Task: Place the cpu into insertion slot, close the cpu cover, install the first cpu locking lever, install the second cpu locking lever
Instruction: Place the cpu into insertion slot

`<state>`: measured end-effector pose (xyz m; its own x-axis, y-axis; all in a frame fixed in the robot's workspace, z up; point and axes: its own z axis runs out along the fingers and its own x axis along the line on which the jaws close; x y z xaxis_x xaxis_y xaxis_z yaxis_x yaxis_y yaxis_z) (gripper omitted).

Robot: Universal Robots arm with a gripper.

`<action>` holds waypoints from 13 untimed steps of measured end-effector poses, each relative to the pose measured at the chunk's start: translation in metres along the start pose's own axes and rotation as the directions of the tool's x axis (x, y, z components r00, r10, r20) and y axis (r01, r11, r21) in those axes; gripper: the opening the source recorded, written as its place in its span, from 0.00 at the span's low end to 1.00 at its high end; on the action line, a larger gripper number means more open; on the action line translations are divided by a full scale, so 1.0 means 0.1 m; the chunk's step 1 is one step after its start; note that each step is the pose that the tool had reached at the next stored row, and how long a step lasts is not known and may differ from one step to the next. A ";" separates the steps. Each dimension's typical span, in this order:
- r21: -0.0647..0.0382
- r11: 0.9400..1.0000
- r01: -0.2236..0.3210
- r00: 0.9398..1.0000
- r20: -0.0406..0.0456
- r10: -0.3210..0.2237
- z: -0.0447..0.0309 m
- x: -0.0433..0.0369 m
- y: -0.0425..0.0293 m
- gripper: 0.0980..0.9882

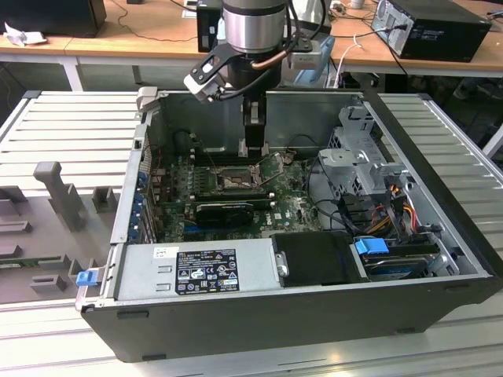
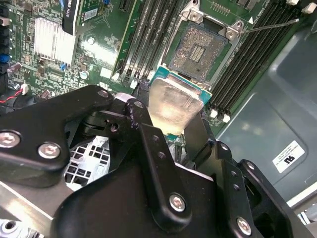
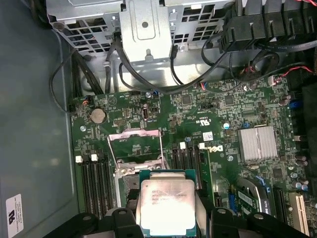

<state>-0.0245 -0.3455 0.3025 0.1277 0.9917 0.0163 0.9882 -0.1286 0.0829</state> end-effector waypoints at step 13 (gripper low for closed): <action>0.000 1.000 0.026 1.000 -0.002 -0.026 0.116 -0.003 -0.021 0.48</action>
<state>-0.0257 -0.3455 0.2908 0.1020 0.9946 0.0163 0.9912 -0.1030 0.0829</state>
